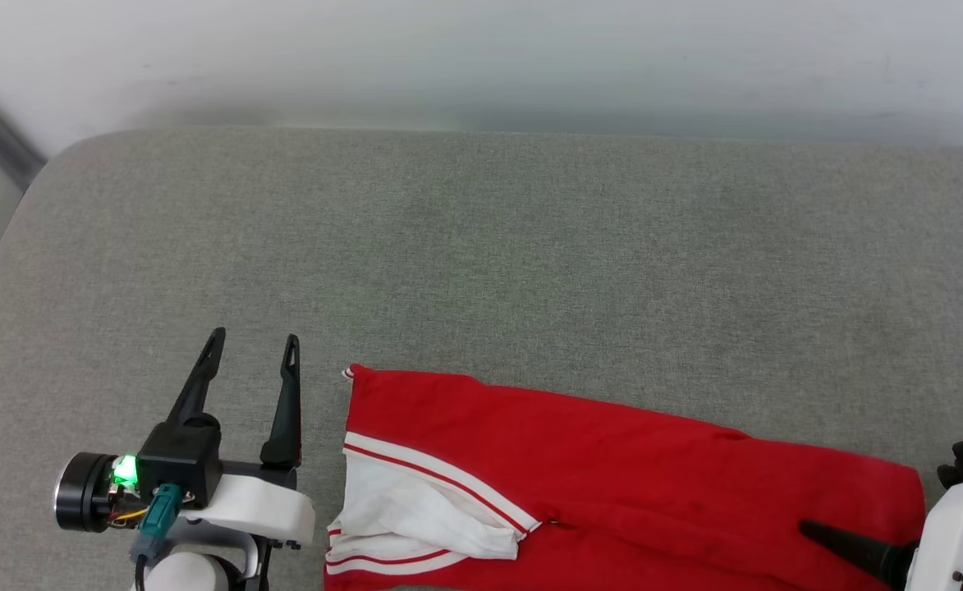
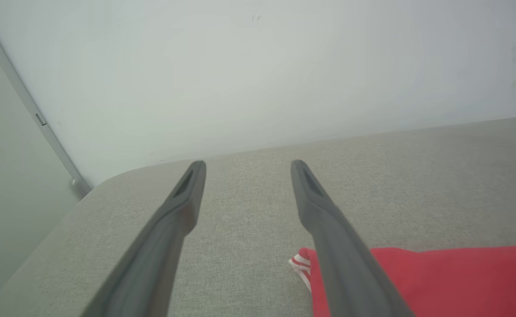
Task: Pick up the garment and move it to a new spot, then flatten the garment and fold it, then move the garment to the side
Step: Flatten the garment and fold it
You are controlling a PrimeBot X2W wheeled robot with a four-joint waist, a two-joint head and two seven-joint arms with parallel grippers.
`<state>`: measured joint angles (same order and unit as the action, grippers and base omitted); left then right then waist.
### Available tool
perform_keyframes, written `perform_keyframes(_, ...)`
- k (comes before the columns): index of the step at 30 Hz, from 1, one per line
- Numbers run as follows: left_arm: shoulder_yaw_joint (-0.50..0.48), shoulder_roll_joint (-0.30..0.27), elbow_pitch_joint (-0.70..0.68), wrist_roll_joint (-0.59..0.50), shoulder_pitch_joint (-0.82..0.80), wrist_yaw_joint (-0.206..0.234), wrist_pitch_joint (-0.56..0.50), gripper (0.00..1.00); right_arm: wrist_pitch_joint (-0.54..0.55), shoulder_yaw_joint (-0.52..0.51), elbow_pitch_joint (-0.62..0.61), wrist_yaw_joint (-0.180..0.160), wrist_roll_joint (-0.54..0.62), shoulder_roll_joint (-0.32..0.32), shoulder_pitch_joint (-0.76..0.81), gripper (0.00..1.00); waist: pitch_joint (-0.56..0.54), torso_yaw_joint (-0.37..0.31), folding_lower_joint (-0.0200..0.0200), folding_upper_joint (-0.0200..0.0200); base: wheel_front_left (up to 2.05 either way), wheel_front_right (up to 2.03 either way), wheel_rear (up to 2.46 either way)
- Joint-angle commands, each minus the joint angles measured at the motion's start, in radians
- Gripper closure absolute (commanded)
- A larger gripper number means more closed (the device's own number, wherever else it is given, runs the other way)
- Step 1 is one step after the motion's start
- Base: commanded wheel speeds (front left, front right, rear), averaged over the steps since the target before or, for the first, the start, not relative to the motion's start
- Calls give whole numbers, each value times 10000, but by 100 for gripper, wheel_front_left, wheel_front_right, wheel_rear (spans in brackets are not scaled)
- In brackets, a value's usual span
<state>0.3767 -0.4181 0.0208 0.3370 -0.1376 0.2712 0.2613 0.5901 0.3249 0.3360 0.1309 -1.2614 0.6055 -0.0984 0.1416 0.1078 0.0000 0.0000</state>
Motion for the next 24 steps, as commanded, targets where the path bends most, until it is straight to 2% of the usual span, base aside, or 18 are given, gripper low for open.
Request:
perform_keyframes(1,-361,296,-102,-257,203,-85,49,0,85,319,101,-3,58,-392,84,0,17,28,0,0,0,0,0)
perform_keyframes(3,-740,649,-148,-570,379,-239,48,0,40,379,115,-5,131,-429,2,0,5,63,0,0,0,0,0)
perform_keyframes(4,-952,831,-187,-726,467,-302,48,0,-49,369,112,-5,181,-437,-47,53,-7,74,0,0,0,0,0)
perform_keyframes(5,-1155,993,-207,-877,564,-349,46,0,-109,381,141,-5,212,-449,-83,91,-23,77,0,0,0,0,0)
perform_keyframes(6,-1344,1164,-241,-1002,653,-406,39,0,-118,403,149,-3,248,-453,-109,100,-44,77,0,0,0,0,0)
perform_keyframes(10,-2005,1700,-380,-1607,1032,-664,39,0,-328,400,213,-3,353,-361,-160,100,-191,55,0,0,0,0,0)
perform_keyframes(11,-2415,1991,-456,-1992,1344,-831,39,0,-461,373,294,-5,402,-286,-204,100,-347,-2,0,0,0,0,0)
perform_keyframes(18,-3055,2330,-430,-2488,1857,-1194,39,0,-732,302,376,-5,497,17,-187,100,-674,-133,0,0,0,0,0)
perform_keyframes(24,-3377,2521,-437,-2881,2249,-1389,39,0,-852,71,535,-5,706,800,20,100,-980,-223,0,0,0,0,0)
